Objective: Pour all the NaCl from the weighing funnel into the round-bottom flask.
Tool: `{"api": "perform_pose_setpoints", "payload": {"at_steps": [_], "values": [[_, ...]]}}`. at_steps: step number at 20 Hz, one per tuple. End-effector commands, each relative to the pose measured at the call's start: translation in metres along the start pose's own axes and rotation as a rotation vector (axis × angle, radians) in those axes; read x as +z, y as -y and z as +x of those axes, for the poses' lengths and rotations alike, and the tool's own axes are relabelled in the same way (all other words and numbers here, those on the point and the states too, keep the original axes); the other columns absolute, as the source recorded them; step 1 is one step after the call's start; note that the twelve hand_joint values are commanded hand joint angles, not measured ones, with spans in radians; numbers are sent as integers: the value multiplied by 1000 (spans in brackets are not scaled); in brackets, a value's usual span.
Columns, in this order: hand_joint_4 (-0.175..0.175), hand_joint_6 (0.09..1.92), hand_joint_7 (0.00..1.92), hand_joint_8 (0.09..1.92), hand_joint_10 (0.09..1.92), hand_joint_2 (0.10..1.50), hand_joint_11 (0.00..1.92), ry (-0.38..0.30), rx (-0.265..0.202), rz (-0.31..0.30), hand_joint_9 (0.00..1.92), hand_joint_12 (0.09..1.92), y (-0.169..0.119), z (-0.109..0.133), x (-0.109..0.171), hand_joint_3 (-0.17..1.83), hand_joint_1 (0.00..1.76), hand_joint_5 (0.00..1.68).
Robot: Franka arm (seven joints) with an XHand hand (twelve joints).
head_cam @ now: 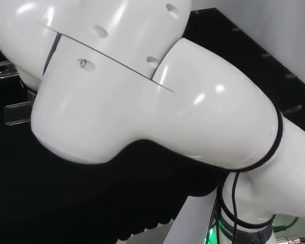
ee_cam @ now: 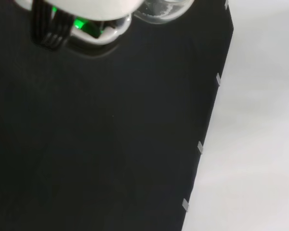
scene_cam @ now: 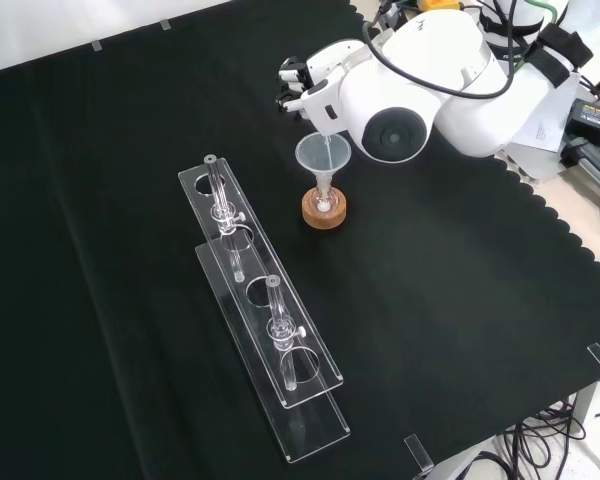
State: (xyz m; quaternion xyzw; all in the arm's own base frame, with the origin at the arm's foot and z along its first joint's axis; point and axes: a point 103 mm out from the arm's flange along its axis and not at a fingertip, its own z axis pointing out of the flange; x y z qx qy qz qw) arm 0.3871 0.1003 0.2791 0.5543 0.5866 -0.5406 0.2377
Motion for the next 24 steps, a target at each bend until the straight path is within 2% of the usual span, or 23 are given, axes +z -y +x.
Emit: {"api": "perform_pose_setpoints", "payload": {"at_steps": [1, 12, 18, 24], "values": [[175, 522, 642, 667, 183, 689, 976, 31, 0, 2, 1111, 921, 1, 2, -5, 555, 1133, 1332], [175, 525, 639, 668, 179, 688, 978, 113, 14, 8, 1108, 920, 6, 6, -19, 556, 1133, 1331], [175, 526, 637, 668, 177, 688, 978, 167, 43, 20, 1106, 918, 8, 10, -27, 557, 1133, 1331], [175, 526, 635, 669, 175, 688, 978, 192, 54, 38, 1105, 916, 9, 11, -30, 557, 1133, 1330]]}}
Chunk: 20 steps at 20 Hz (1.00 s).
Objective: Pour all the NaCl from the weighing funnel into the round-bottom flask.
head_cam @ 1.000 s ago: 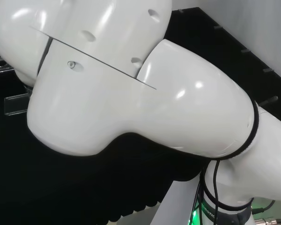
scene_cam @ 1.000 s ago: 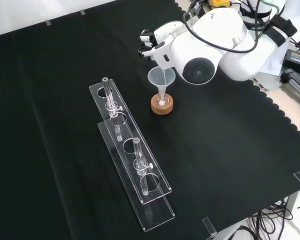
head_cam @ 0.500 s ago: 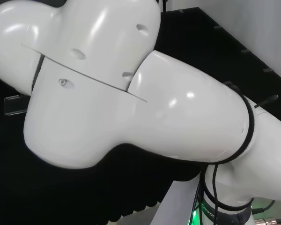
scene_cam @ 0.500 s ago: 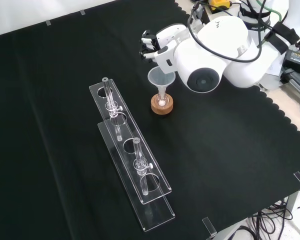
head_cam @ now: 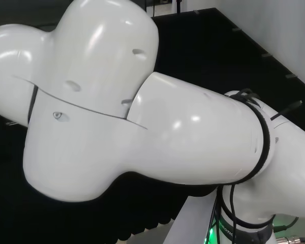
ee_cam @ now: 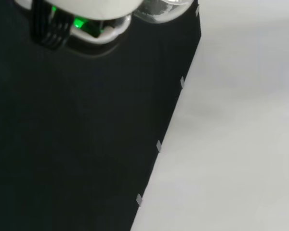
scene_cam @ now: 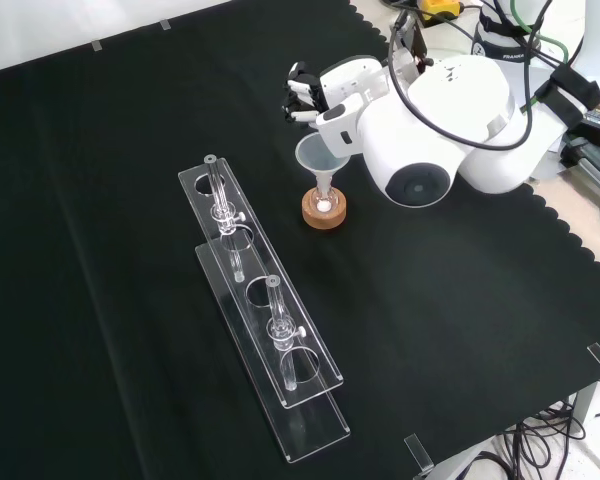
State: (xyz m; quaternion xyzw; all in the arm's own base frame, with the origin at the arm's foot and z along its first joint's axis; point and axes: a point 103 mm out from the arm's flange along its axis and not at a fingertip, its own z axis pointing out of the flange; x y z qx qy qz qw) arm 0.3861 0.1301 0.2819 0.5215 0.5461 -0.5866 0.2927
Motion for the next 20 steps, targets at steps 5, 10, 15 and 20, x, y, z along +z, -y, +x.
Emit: {"api": "perform_pose_setpoints", "payload": {"at_steps": [5, 10, 15, 20], "values": [[175, 526, 631, 668, 173, 687, 977, 37, 18, 31, 1101, 914, 2, 0, -3, 558, 1133, 1331], [175, 526, 628, 668, 171, 687, 974, 33, 22, 38, 1099, 913, 1, 1, -3, 558, 1133, 1331], [175, 526, 626, 668, 170, 687, 969, -9, 21, 31, 1097, 911, 2, -2, 0, 558, 1133, 1331], [175, 525, 624, 669, 168, 687, 960, -102, 21, 12, 1094, 910, 4, -8, 3, 559, 1133, 1331]]}}
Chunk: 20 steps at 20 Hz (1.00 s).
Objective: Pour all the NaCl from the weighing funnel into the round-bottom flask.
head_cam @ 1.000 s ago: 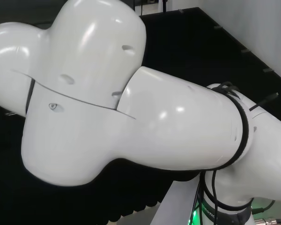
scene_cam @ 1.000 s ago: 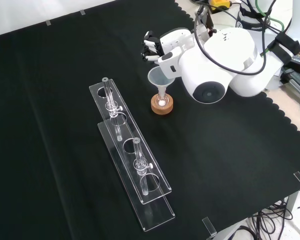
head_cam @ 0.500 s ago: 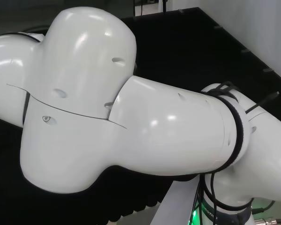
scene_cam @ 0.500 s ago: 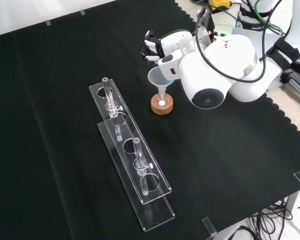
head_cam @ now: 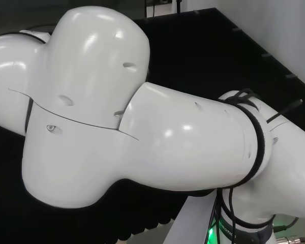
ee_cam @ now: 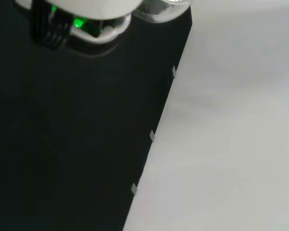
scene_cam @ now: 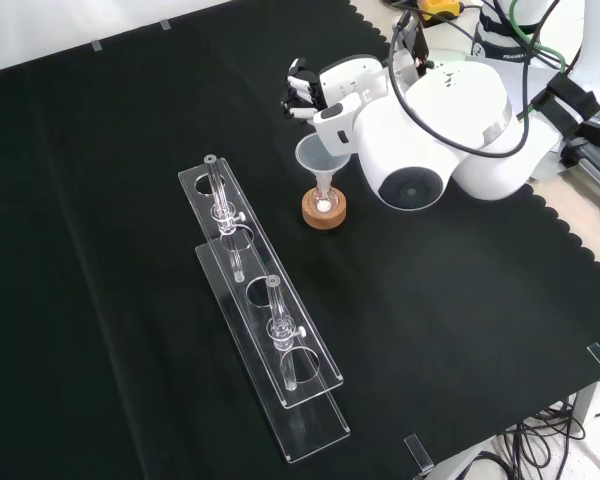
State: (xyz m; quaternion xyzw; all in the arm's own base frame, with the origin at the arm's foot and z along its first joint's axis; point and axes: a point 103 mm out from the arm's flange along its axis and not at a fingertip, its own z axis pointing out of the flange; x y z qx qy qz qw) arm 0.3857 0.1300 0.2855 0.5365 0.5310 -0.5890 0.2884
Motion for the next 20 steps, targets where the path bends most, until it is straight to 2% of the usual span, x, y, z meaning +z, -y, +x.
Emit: {"api": "perform_pose_setpoints", "payload": {"at_steps": [1, 11, 17, 20], "values": [[175, 525, 624, 669, 168, 686, 958, -121, -10, -23, 1093, 911, 2, -6, 4, 559, 1133, 1331], [175, 525, 624, 670, 167, 687, 951, -388, -26, -45, 1093, 915, 10, -23, 8, 559, 1133, 1332], [175, 525, 624, 671, 166, 687, 947, -608, -37, -30, 1092, 918, 6, -33, 30, 558, 1133, 1331], [175, 525, 623, 671, 166, 687, 946, -741, -44, -27, 1092, 920, 2, -40, 45, 558, 1133, 1331]]}}
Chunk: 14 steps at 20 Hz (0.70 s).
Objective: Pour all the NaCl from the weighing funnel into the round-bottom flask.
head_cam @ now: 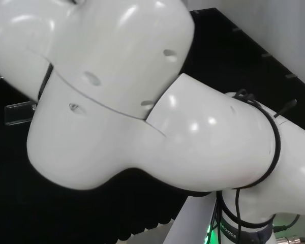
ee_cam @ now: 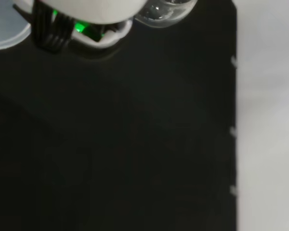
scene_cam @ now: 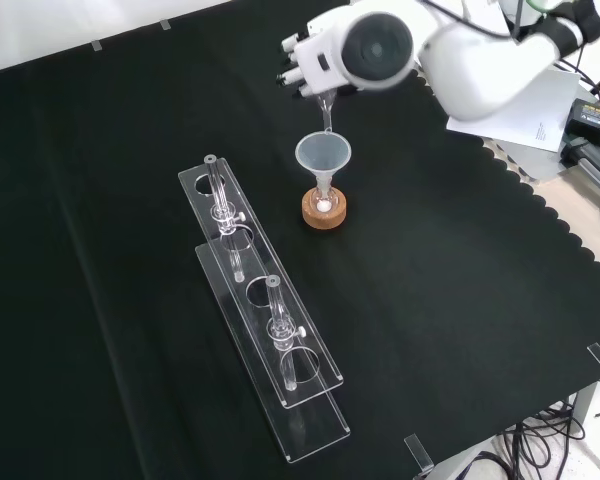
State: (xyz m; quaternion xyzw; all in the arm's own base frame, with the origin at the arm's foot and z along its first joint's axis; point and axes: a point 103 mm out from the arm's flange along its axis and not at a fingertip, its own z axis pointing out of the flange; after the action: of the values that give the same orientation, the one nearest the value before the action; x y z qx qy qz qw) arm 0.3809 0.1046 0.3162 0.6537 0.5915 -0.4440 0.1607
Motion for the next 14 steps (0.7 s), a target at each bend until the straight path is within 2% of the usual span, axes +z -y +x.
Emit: {"api": "perform_pose_setpoints", "payload": {"at_steps": [1, 4, 8, 14], "values": [[175, 525, 623, 671, 166, 687, 946, -310, -31, -1, 1092, 920, -6, -21, 22, 558, 1133, 1331], [175, 526, 622, 671, 166, 687, 945, -418, -21, -4, 1092, 921, -10, -36, 32, 558, 1132, 1331], [175, 527, 622, 671, 165, 688, 944, -520, -9, 6, 1091, 923, -14, -52, 43, 558, 1133, 1330], [175, 530, 622, 672, 165, 689, 942, -612, 17, 20, 1091, 925, -21, -77, 56, 557, 1132, 1328]]}}
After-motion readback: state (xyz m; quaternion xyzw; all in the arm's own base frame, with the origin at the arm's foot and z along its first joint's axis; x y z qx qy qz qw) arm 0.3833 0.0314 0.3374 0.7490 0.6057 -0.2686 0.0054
